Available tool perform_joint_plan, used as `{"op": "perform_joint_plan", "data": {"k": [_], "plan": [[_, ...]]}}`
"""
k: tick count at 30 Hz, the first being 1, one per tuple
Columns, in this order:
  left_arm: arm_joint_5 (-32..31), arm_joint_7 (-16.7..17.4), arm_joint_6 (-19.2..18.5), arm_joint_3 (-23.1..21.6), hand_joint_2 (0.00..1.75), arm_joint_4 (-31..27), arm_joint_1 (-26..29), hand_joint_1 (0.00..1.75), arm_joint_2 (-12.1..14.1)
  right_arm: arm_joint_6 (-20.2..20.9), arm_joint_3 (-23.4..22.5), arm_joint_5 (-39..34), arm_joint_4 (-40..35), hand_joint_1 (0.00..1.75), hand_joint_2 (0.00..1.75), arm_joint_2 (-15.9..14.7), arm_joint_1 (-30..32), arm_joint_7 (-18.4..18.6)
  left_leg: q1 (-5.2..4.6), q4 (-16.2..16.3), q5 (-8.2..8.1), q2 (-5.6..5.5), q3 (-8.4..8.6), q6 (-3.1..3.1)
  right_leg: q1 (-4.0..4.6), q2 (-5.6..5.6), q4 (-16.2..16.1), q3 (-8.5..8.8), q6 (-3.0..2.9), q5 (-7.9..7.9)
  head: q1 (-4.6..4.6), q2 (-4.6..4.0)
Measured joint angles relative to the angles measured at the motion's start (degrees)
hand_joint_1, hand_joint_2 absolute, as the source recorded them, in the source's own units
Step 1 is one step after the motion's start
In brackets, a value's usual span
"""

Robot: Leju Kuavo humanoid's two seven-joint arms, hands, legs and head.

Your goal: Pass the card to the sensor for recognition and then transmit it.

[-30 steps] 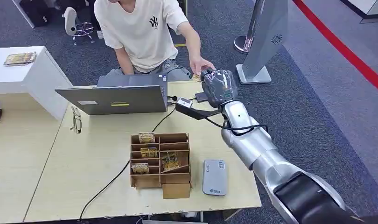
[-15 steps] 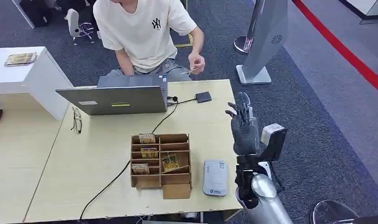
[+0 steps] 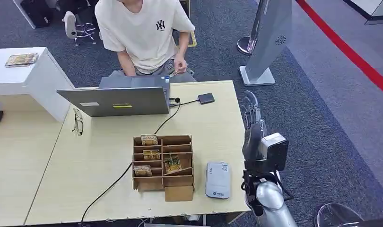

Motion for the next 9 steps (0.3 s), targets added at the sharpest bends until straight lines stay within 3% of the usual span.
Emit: {"op": "perform_joint_plan", "data": {"k": [9], "plan": [[0.09, 0.0, 0.09, 0.02, 0.0, 0.0, 0.0, 0.0, 0.0, -1.18, 0.0, -0.15, -1.46, 0.0, 0.0, -0.52, 0.99, 0.0, 0.0, 0.0, 0.0, 0.0, 0.0, 0.0, 0.0, 0.0, 0.0, 0.0, 0.0, 0.0, 0.0, 0.0]]}}
